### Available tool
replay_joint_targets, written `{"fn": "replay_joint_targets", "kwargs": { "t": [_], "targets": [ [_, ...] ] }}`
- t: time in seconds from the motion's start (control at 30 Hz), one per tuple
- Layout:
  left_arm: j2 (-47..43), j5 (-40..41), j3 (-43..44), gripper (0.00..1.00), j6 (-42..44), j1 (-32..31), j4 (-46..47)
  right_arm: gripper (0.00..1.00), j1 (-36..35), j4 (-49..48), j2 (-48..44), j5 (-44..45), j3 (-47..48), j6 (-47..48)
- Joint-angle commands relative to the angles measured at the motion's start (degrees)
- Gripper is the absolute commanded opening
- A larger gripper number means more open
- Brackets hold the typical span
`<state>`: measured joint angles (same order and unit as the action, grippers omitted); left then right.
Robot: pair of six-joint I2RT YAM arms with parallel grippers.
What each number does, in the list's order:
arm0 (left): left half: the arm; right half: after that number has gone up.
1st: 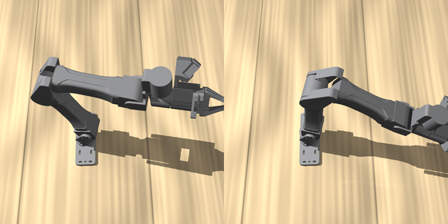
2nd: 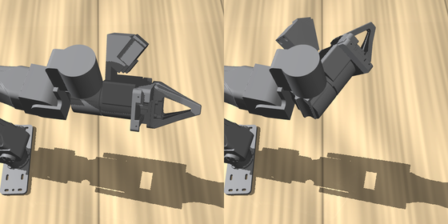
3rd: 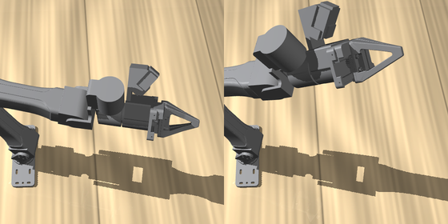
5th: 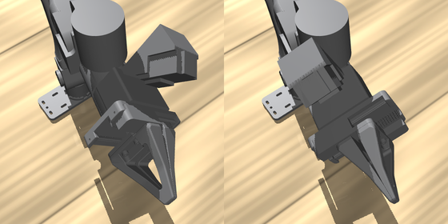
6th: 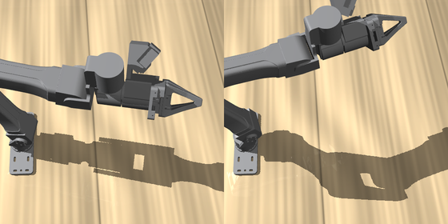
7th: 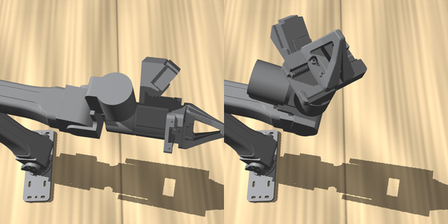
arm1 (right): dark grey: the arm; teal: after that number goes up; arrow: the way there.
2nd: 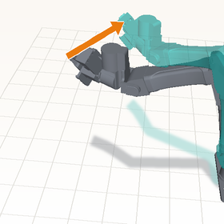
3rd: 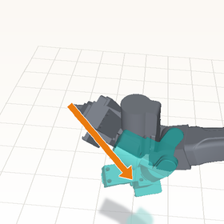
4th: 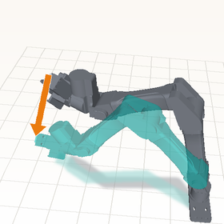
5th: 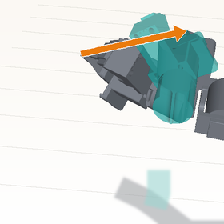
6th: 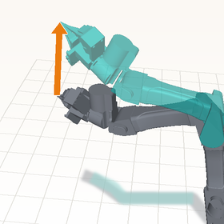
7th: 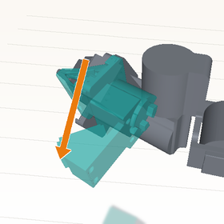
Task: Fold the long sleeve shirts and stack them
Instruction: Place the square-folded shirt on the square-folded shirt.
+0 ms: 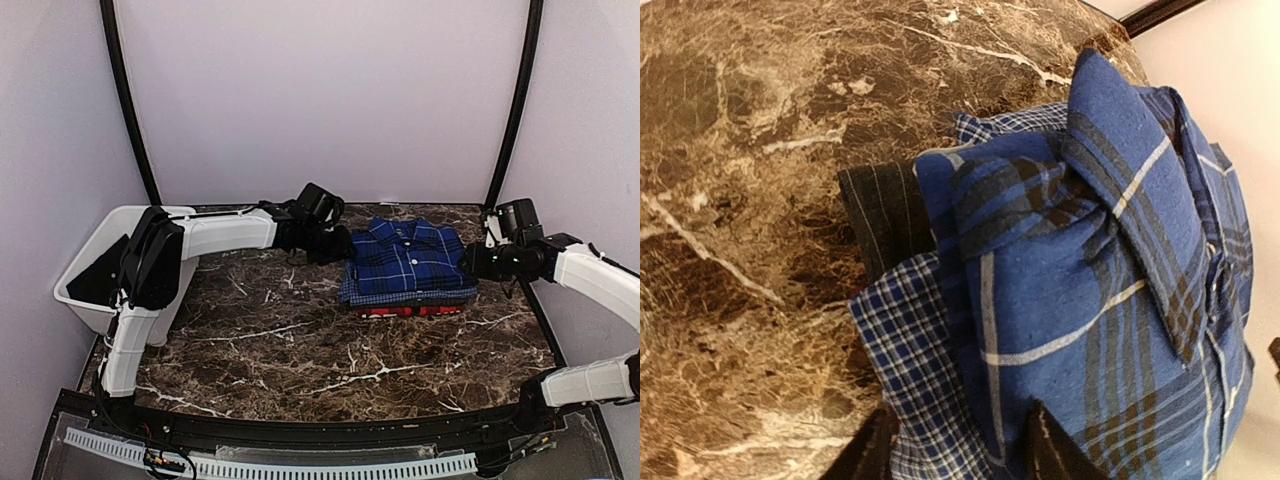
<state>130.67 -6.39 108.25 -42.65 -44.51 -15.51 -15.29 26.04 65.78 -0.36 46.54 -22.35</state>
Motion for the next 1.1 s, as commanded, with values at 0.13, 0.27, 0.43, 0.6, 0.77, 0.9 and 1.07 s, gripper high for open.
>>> {"fn": "replay_joint_targets", "kwargs": {
  "t": [0.13, 0.27, 0.43, 0.6, 0.77, 0.9, 1.07],
  "targets": [
    [-11.19, 2.39, -3.79, 0.55, 4.80, 0.31, -2.19, 0.78, -9.00, 3.85, -6.79, 3.92, -2.06, -5.09],
    [-16.74, 3.73, -9.60, 0.58, 5.78, 0.35, -0.45, 0.92, -15.27, 5.48, -6.73, 6.56, -1.54, -8.42],
    [-23.91, 5.56, -18.63, 0.80, 6.34, 0.32, 2.47, 0.99, -21.75, 6.66, -7.27, 9.54, -1.77, -12.95],
    [-32.26, 8.13, -27.60, 0.82, 6.31, 0.31, 4.26, 0.99, -27.55, 6.62, -6.74, 11.63, -3.37, -17.51],
    [-40.02, 9.26, -34.97, 0.98, 5.69, 0.37, 5.87, 0.99, -32.55, 4.88, -3.91, 13.40, -4.90, -21.70],
    [-45.38, 10.35, -40.62, 0.99, 4.93, 0.35, 6.47, 0.98, -35.04, 1.51, -1.33, 13.73, -6.37, -24.06],
    [-51.60, 12.18, -45.91, 0.99, 4.71, 0.31, 5.41, 0.99, -36.61, -3.59, 3.43, 13.61, -7.86, -26.01]
  ]
}}
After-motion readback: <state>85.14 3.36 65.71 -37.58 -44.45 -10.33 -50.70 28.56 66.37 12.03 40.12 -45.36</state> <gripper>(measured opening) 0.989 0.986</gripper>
